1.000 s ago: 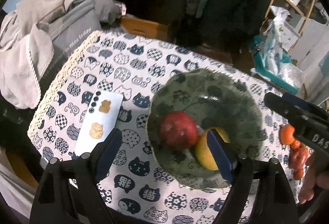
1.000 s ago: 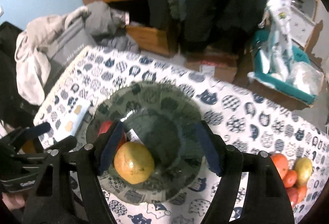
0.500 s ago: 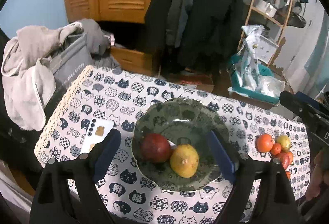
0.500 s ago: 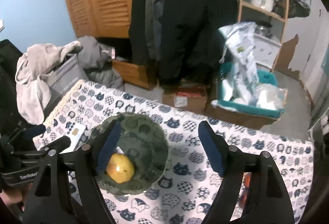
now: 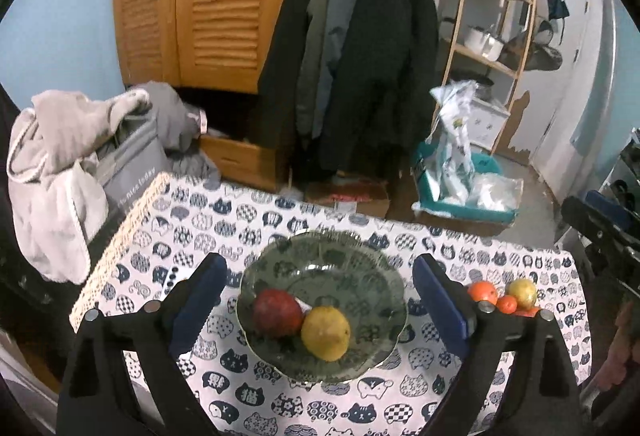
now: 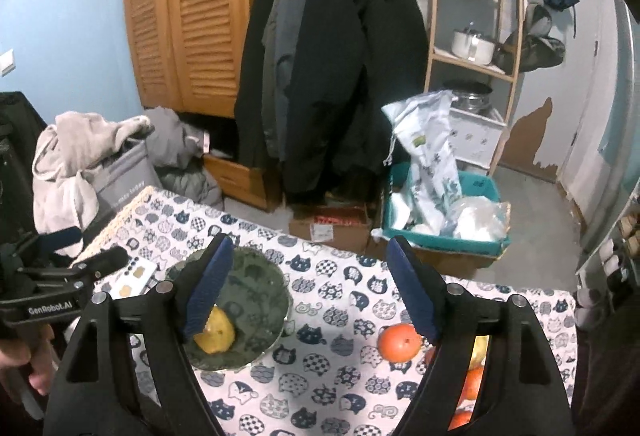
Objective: Organize fruits
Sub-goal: 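Move both tools back over the remaining fruit cluster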
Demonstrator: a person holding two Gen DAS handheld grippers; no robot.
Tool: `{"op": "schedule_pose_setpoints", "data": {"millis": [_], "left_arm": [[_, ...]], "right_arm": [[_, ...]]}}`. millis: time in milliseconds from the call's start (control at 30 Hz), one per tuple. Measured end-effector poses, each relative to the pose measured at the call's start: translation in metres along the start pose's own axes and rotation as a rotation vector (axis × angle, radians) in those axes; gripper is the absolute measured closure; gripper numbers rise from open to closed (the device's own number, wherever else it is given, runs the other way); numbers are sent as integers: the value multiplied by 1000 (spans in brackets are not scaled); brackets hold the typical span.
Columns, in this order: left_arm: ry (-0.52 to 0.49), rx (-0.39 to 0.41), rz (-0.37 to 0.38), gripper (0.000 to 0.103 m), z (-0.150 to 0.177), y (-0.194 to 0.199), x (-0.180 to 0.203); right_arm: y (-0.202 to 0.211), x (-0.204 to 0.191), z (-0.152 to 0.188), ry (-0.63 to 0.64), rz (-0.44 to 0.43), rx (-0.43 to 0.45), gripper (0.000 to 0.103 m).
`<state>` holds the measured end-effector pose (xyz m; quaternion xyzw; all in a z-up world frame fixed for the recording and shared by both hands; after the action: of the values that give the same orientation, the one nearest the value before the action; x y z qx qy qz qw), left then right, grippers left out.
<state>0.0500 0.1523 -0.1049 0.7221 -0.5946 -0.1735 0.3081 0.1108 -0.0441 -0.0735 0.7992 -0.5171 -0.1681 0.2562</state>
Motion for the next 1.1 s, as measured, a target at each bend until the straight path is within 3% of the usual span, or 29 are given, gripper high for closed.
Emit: {"op": "schedule_pose_setpoints", "data": {"millis": [100,533,833,1100], "left_arm": [[-6,35,6,2,-5,10,6],[-45,106,31,1,-16,34,33],[-91,112,56,1,-16,37,63],[-135,71,92,1,-10,21,95]], "right_arm": [[11,6,-1,-9,-4,21,22],[52,39,7,-16,49,84,20],[63,71,20,-45,100,81,20],[72,108,35,-100,164,65,20]]}}
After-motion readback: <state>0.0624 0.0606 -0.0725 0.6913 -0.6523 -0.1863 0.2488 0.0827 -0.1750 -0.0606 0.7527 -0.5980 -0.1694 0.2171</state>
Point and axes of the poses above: each gripper's, at about its wrist camera, not at the fingertips, and y roughly against the way its jaws point, x to its right, z to its underside, the point moved 5 cm from there along -y, roughly the way its jaws point, and after that the axes turned 2 degrees about x, right-handed, at the moved point
